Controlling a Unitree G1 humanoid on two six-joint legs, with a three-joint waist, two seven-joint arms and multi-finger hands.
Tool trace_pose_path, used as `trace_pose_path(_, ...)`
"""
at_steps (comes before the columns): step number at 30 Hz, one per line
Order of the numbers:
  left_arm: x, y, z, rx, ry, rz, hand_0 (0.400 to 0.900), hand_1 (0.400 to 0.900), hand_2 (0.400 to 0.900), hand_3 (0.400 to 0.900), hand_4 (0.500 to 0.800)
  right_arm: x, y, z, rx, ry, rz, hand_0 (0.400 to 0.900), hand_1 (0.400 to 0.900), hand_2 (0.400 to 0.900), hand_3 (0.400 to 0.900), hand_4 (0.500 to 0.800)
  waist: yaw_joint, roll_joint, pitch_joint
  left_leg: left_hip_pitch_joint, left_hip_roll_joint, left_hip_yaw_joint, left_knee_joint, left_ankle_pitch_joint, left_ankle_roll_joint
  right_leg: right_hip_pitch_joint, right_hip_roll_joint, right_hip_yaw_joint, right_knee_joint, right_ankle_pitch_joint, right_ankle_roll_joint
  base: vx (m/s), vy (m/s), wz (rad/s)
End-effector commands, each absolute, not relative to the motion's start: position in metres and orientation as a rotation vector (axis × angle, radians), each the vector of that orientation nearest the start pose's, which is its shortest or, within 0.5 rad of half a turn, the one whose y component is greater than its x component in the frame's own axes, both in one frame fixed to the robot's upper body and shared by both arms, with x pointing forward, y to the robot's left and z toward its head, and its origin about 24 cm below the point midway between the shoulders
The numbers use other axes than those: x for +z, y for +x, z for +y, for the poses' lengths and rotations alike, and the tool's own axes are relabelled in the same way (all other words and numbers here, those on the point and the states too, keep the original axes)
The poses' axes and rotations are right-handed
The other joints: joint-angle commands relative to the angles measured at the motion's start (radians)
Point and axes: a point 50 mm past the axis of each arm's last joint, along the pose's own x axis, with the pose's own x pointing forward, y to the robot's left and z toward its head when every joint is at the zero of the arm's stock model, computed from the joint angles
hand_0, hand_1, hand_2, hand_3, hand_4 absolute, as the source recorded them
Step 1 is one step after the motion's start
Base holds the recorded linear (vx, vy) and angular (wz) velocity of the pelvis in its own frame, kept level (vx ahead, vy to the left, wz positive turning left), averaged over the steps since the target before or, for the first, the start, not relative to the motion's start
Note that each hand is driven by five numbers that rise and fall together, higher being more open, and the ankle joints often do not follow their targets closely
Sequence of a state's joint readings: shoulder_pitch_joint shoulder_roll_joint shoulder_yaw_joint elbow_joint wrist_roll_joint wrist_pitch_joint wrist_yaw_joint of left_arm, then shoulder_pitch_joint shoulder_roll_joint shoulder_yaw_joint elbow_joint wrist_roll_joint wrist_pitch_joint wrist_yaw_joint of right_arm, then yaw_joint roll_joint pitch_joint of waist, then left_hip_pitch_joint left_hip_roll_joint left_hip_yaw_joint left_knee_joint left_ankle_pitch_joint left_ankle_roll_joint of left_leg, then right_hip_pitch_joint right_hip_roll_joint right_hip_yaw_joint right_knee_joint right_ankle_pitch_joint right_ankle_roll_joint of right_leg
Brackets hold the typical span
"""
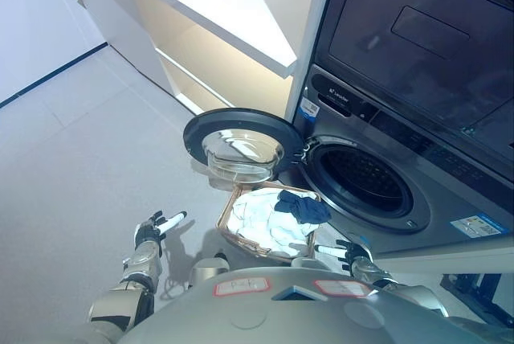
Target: Put the clothes in the basket into the washing machine.
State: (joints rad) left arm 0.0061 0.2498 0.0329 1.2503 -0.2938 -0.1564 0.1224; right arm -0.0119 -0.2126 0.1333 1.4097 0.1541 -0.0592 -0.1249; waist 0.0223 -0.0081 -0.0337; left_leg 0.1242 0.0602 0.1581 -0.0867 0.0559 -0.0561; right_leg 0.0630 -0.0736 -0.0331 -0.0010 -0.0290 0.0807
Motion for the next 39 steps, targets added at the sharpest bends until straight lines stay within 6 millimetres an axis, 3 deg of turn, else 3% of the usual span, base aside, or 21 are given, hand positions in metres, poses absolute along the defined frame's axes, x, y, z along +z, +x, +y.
trace_pose_path(1,-0.142,0.116,0.27,0.487,0.071,0.972,0.9,0.9,0.9,0.9,0.8,-0.162,0.089,-0.24,-0.236,-0.295,1.248,0.9,0.9,0.9,0.9,0.8,-0.011,-0.017,0.012,-0.011,-0.054,-0.013,-0.001,-0.066,0.014,-0.022,0.007,-0.035,-0.032,0.092,0.035,0.0,0.0,0.0)
trace_pose_path(8,-0.14,0.119,0.27,0.494,0.073,0.952,0.9,0.9,0.9,0.9,0.8,-0.16,0.098,-0.24,-0.193,-0.379,1.212,0.9,0.9,0.9,0.9,0.8,-0.007,-0.021,0.024,-0.02,-0.054,-0.02,-0.001,-0.061,0.014,-0.03,0.008,-0.04,-0.028,0.092,0.033,-0.01,-0.006,0.05)
trace_pose_path(9,-0.14,0.122,0.269,0.488,0.088,0.944,0.9,0.9,0.9,0.9,0.8,-0.156,0.111,-0.239,-0.095,-0.516,1.16,0.9,0.9,0.9,0.9,0.8,-0.004,-0.022,0.038,-0.031,-0.055,-0.023,-0.001,-0.056,0.015,-0.044,0.007,-0.04,-0.023,0.095,0.032,-0.04,-0.004,0.06)
trace_pose_path(13,-0.138,0.127,0.266,0.481,0.105,0.917,0.9,0.9,0.9,0.9,0.8,-0.149,0.131,-0.238,0.03,-0.712,1.072,0.9,0.9,0.9,0.9,0.8,0.002,-0.024,0.069,-0.06,-0.055,-0.03,-0.001,-0.043,0.016,-0.073,0.006,-0.043,-0.014,0.098,0.031,-0.09,-0.013,0.11)
trace_pose_path(14,-0.135,0.134,0.262,0.477,0.109,0.888,0.9,0.9,0.9,0.9,0.8,-0.143,0.146,-0.238,0.092,-0.838,0.998,0.9,0.9,0.9,0.9,0.8,0.005,-0.023,0.098,-0.088,-0.054,-0.033,0.003,-0.033,0.016,-0.1,0.006,-0.047,-0.006,0.103,0.03,-0.11,-0.018,0.13)
trace_pose_path(16,-0.134,0.139,0.26,0.474,0.107,0.872,0.9,0.9,0.9,0.9,0.8,-0.139,0.155,-0.239,0.111,-0.891,0.96,0.9,0.9,0.9,0.9,0.8,0.005,-0.023,0.118,-0.109,-0.054,-0.034,0.008,-0.027,0.017,-0.121,0.005,-0.049,0.002,0.106,0.03,-0.12,-0.017,0.11)
trace_pose_path(18,-0.126,0.162,0.254,0.474,0.105,0.806,0.9,0.9,0.9,0.9,0.8,-0.123,0.189,-0.237,0.14,-1.012,0.834,0.9,0.9,0.9,0.9,0.8,0.003,-0.016,0.176,-0.177,-0.055,-0.036,0.025,-0.01,0.017,-0.192,0.002,-0.053,0.028,0.116,0.028,-0.19,-0.016,0.13)
trace_pose_path(19,-0.126,0.162,0.254,0.474,0.104,0.805,0.9,0.9,0.9,0.9,0.8,-0.123,0.189,-0.237,0.14,-1.013,0.833,0.9,0.9,0.9,0.9,0.8,0.003,-0.016,0.174,-0.182,-0.055,-0.036,0.027,-0.011,0.017,-0.196,0.001,-0.054,0.03,0.115,0.028,-0.19,-0.003,0.1)
trace_pose_path(23,-0.107,0.205,0.241,0.462,0.084,0.675,0.9,0.9,0.9,0.9,0.8,-0.099,0.232,-0.229,0.137,-1.114,0.674,0.9,0.9,0.9,0.9,0.8,0.002,-0.009,0.273,-0.311,-0.057,-0.035,0.116,-0.015,0.018,-0.309,-0.008,-0.055,0.096,0.12,0.018,-0.18,-0.014,0.12)
trace_pose_path(28,-0.083,0.245,0.225,0.448,0.081,0.558,0.9,0.9,0.9,0.9,0.8,-0.062,0.279,-0.224,0.052,-1.194,0.489,0.9,0.9,0.9,0.9,0.8,-0.003,0.004,0.337,-0.472,-0.049,-0.031,0.22,-0.026,0.012,-0.476,-0.019,-0.068,0.2,0.101,0.005,-0.1,-0.031,0.14)
trace_pose_path(29,-0.071,0.262,0.223,0.458,0.083,0.518,0.9,0.9,0.9,0.9,0.8,-0.049,0.294,-0.223,0.027,-1.233,0.436,0.9,0.9,0.9,0.9,0.8,-0.007,0.009,0.365,-0.533,-0.042,-0.03,0.262,-0.031,0.014,-0.54,-0.025,-0.072,0.251,0.089,0.001,-0.07,-0.018,0.07)
trace_pose_path(30,-0.071,0.263,0.223,0.458,0.082,0.517,0.9,0.9,0.9,0.9,0.8,-0.048,0.295,-0.223,0.026,-1.233,0.434,0.9,0.9,0.9,0.9,0.8,-0.007,0.009,0.362,-0.54,-0.042,-0.03,0.267,-0.033,0.014,-0.547,-0.026,-0.073,0.255,0.088,0.001,-0.09,-0.015,0.11)
trace_pose_path(39,-0.024,0.317,0.217,0.497,0.079,0.405,0.9,0.9,0.9,0.9,0.8,0.022,0.351,-0.231,-0.161,-1.378,0.246,0.9,0.9,0.9,0.9,0.8,-0.03,0.038,0.37,-0.846,-0.018,-0.028,0.464,-0.082,0.002,-0.841,-0.056,-0.075,0.466,0.036,0.002,-0.02,-0.022,0.13)
